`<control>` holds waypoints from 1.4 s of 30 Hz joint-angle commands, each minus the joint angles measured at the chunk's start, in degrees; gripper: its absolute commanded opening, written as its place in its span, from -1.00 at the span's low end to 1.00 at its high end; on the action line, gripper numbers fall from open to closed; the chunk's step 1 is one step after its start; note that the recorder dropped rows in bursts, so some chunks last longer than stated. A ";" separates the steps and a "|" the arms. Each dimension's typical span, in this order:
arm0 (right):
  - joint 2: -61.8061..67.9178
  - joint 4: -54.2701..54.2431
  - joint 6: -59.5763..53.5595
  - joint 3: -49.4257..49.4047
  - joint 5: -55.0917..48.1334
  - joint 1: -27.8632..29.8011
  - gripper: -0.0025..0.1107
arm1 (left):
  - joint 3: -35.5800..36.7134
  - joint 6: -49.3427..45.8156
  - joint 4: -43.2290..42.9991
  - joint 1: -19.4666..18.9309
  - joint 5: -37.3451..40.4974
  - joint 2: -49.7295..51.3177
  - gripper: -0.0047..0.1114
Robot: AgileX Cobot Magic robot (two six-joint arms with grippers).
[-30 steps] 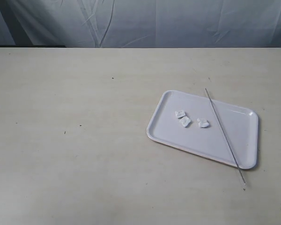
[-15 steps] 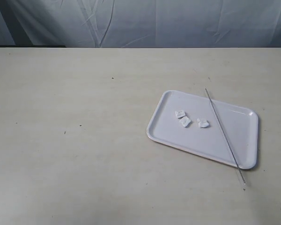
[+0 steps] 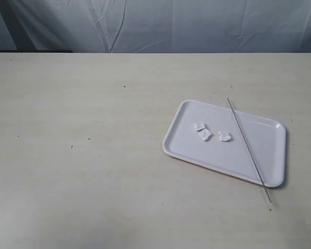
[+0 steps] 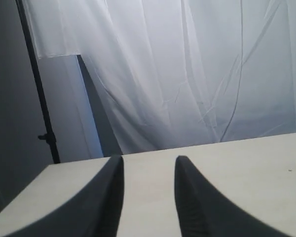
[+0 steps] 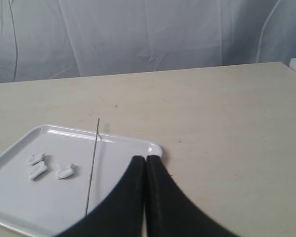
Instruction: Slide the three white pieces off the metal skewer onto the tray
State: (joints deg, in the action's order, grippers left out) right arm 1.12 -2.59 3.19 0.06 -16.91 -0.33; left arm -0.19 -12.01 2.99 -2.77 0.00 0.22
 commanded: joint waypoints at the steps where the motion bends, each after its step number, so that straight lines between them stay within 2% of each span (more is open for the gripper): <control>1: -0.34 1.04 -1.30 -0.06 0.49 0.33 -0.97 | 0.19 9.60 -1.68 -0.07 4.22 -0.22 -0.33; 6: -0.34 1.04 -3.57 -0.06 0.49 0.33 -0.97 | 0.19 11.44 -8.07 -0.07 9.84 -0.22 -0.33; 10: -0.34 1.04 -3.57 -0.06 0.49 0.33 -0.97 | 0.19 11.44 -7.41 -0.07 12.88 -0.22 -0.33; 42: -0.34 0.79 -3.19 -0.06 -0.40 0.33 -0.97 | 0.19 11.44 -1.62 -0.07 14.88 -0.22 -0.33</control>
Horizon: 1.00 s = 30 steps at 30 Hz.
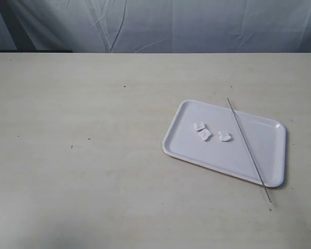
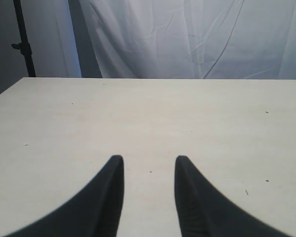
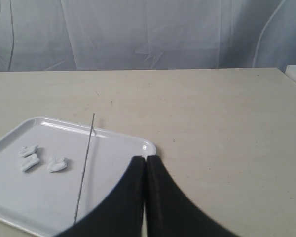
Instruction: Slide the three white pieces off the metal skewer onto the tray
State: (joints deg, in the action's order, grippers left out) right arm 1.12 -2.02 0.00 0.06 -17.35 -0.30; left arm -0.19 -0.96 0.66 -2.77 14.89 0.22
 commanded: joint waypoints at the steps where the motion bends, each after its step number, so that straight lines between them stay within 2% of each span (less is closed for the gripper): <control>1: -0.34 0.22 0.00 -0.06 -0.07 0.30 -0.97 | 0.19 0.39 0.71 -0.07 -0.01 -0.22 -0.33; 7: -0.34 0.22 0.00 -0.06 -0.07 0.30 -0.97 | 0.19 -2.92 0.60 -0.07 1.38 -0.22 -0.33; 30: -0.34 0.22 0.00 -0.06 -0.07 0.30 -0.97 | 0.19 -3.98 1.14 -0.07 4.30 -0.22 -0.33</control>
